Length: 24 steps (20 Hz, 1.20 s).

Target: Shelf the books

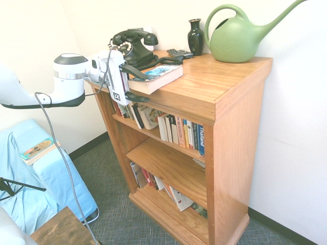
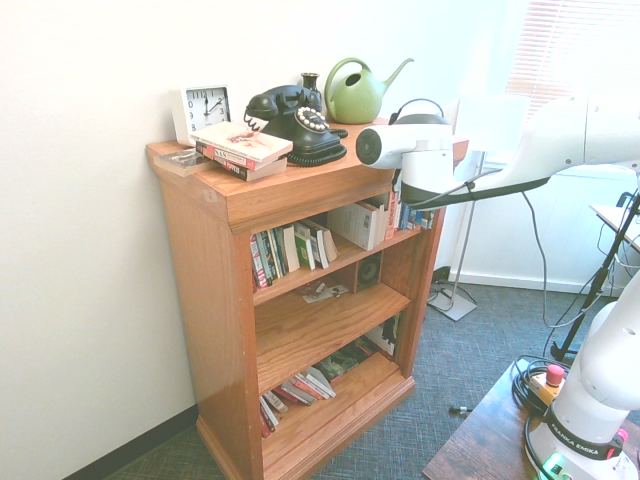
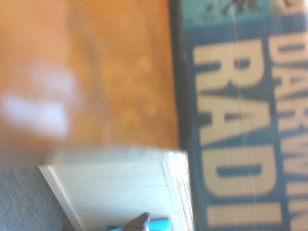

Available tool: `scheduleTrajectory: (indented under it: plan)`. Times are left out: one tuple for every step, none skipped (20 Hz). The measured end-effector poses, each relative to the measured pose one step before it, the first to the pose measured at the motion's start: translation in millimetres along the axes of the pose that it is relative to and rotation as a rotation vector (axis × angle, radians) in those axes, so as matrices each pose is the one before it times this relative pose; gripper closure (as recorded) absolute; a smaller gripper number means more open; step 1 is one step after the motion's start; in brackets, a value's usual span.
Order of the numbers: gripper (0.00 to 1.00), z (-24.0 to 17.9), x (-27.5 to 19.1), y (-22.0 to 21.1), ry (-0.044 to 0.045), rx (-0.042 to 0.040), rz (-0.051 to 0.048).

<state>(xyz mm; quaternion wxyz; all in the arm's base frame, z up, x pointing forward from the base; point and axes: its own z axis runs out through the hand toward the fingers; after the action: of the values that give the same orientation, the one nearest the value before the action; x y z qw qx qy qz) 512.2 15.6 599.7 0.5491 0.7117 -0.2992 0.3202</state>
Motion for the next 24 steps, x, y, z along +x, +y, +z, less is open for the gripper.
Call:
scheduleTrajectory:
  plan:
    - [0.0,0.79,2.09,-2.23,0.00065,-0.00116,0.0011]
    - [0.0,0.94,2.17,-2.25,0.00032,-0.00122,0.00118]
    - [0.0,0.72,1.51,-2.4,-0.00062,-0.00057,0.00017]
    - [0.0,0.88,1.97,-2.07,0.00037,-0.00119,0.00119]
    - [1.0,0.86,1.43,-1.55,0.00141,-0.00177,0.00054]
    - [1.0,0.73,0.8,-1.15,0.00229,-0.00205,-0.00032]
    - [1.0,0.62,0.47,-0.74,0.00147,-0.00158,-0.0003]
    - [1.0,0.19,0.09,-0.11,0.00051,-0.00052,-0.0001]
    - [1.0,0.05,0.04,0.0,0.00044,-0.00025,-0.00004]
    - [1.0,0.39,0.07,0.06,0.00006,-0.00076,0.00005]
    - [1.0,0.54,0.08,0.08,-0.00019,-0.00092,0.00012]
    - [1.0,0.55,0.05,0.06,-0.0004,-0.00085,0.00011]
    - [1.0,0.36,0.0,-0.01,-0.0004,-0.00049,-0.00001]
    - [1.0,0.01,0.0,0.0,-0.00001,-0.00002,0.0]
    - [1.0,-0.01,0.0,0.01,0.00001,0.00001,0.00002]
    - [1.0,-0.02,0.01,0.04,0.00002,0.00003,0.00007]
    - [1.0,-0.1,-0.01,-0.02,0.00011,0.00014,-0.00003]
    - [1.0,-0.12,-0.01,-0.02,0.00012,0.00018,-0.00004]
    - [1.0,-0.14,0.0,0.03,0.00016,0.0002,0.00004]
    - [1.0,-0.47,-0.09,-0.01,0.0006,0.00062,-0.0002]
    - [1.0,-0.55,-0.16,0.13,0.00072,0.0007,-0.00019]
    - [1.0,-0.77,-0.21,0.2,0.00093,0.00072,-0.00022]
    - [1.0,-0.93,-0.35,0.35,0.00108,0.00063,-0.00033]
    - [1.0,-1.08,-0.21,0.04,0.00102,0.00045,-0.00038]
